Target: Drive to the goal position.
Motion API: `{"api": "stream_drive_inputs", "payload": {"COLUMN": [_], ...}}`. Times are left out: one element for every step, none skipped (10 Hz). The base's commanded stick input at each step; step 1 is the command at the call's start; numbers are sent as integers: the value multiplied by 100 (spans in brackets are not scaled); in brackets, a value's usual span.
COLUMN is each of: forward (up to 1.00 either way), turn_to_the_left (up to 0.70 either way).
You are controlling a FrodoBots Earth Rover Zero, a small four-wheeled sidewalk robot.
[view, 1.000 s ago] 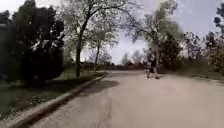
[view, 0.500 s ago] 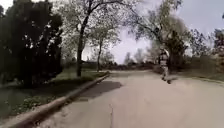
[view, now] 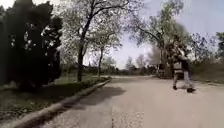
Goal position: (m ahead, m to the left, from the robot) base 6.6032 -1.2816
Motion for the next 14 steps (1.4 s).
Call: {"api": "stream_drive_inputs", "payload": {"forward": [70, 70, 70, 70, 70, 70, 70, 70, 70, 70, 70, 70, 70, 70], "turn_to_the_left": [-35, -35, -35, -18, -1, 0, 0, 0, 0, 0, 0, 0, 0, 0]}}
